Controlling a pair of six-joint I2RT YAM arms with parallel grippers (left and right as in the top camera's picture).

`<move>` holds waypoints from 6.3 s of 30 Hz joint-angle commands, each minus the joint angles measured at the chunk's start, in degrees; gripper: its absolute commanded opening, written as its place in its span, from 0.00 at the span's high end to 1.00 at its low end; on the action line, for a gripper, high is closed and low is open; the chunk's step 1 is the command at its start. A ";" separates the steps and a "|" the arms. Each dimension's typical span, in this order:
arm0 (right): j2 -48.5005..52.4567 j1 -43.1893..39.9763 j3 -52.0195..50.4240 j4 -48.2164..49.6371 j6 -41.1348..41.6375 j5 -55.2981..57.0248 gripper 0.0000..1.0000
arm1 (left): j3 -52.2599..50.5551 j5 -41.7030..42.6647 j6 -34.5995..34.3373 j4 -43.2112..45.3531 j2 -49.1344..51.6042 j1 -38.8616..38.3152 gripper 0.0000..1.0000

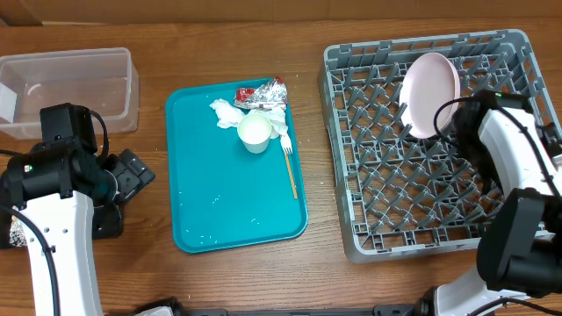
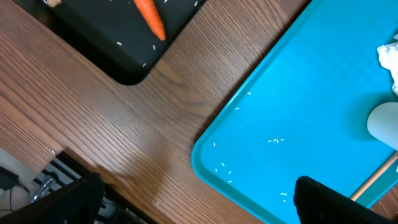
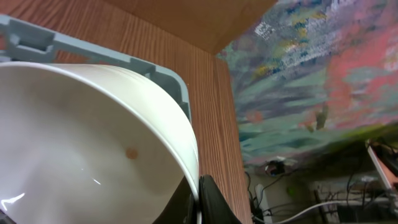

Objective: Sort waste into correct bins and load items into the dishwasher rack

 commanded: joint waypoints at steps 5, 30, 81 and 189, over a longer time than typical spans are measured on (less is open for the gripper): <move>-0.02 0.90 -1.95 0.20 -3.21 1.14 0.96 | 0.59 0.26 0.87 0.04 -0.44 0.31 0.00; 0.07 11.47 -3.39 -0.07 -3.69 1.14 0.90 | 0.61 0.26 0.87 0.04 -0.44 0.31 0.00; 0.07 3.72 -3.23 5.60 -15.28 10.32 0.96 | 0.59 0.24 0.87 0.04 -0.44 0.31 0.00; -22.21 18.34 17.57 22.71 -45.64 -87.52 0.00 | 0.59 0.24 0.87 0.04 -0.44 0.31 0.00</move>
